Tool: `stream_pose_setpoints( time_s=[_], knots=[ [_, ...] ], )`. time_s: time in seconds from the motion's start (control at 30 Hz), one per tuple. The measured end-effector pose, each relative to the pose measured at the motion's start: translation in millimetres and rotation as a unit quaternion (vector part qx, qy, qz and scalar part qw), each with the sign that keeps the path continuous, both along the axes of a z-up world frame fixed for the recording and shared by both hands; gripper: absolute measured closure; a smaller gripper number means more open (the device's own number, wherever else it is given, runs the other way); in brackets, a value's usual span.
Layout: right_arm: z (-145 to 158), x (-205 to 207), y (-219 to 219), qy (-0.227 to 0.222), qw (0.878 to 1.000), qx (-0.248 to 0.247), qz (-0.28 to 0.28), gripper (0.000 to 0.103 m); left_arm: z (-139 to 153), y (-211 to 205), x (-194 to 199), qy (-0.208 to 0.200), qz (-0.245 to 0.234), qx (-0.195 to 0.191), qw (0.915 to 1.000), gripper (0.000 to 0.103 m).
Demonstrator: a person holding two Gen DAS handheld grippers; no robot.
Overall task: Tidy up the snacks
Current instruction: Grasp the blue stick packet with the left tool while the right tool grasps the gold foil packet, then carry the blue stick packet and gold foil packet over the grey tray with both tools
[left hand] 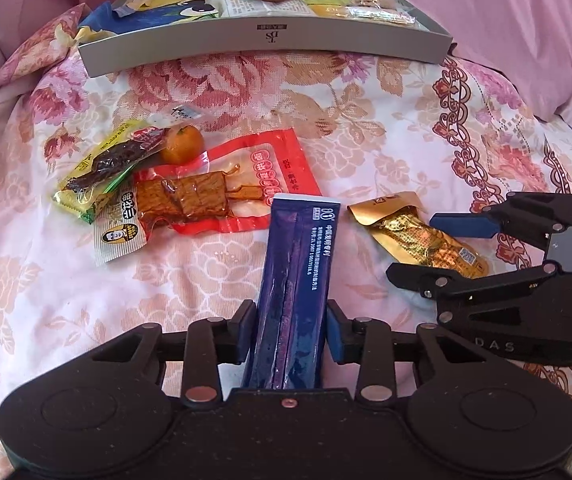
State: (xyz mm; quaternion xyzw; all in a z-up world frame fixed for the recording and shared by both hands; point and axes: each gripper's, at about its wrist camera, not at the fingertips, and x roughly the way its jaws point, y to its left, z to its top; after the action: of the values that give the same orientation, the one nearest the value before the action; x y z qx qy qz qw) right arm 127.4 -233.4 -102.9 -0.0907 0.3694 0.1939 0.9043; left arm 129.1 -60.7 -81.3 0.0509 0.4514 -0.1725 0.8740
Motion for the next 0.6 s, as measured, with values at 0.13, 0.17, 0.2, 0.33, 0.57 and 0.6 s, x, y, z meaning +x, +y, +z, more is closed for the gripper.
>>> stream_pose_setpoints(
  time_s=[0.13, 0.17, 0.2, 0.33, 0.57, 0.6],
  knots=[
    [0, -4, 5, -0.013, 1.000, -0.016, 0.010, 0.047, 1, -2, -3, -0.007, -0.004, -0.001, 1.0000, 0.067],
    [0, -5, 7, -0.017, 1.000, -0.021, 0.013, 0.049, 1, -3, -4, -0.008, -0.004, -0.002, 1.0000, 0.068],
    [0, -6, 8, -0.021, 0.999, -0.026, 0.016, 0.050, 1, -3, -4, -0.010, -0.004, -0.003, 0.9999, 0.068],
    [0, -13, 18, -0.054, 0.996, -0.064, 0.038, 0.056, 0, -2, -6, -0.019, -0.001, -0.003, 0.9998, 0.069],
    [-4, -25, 34, -0.107, 0.983, -0.130, 0.068, 0.068, 0, -3, -7, -0.030, -0.001, 0.001, 0.9995, 0.069],
    [-3, -24, 32, -0.102, 0.985, -0.121, 0.064, 0.069, 0, -3, -7, -0.032, 0.000, 0.001, 0.9995, 0.069]
  ],
)
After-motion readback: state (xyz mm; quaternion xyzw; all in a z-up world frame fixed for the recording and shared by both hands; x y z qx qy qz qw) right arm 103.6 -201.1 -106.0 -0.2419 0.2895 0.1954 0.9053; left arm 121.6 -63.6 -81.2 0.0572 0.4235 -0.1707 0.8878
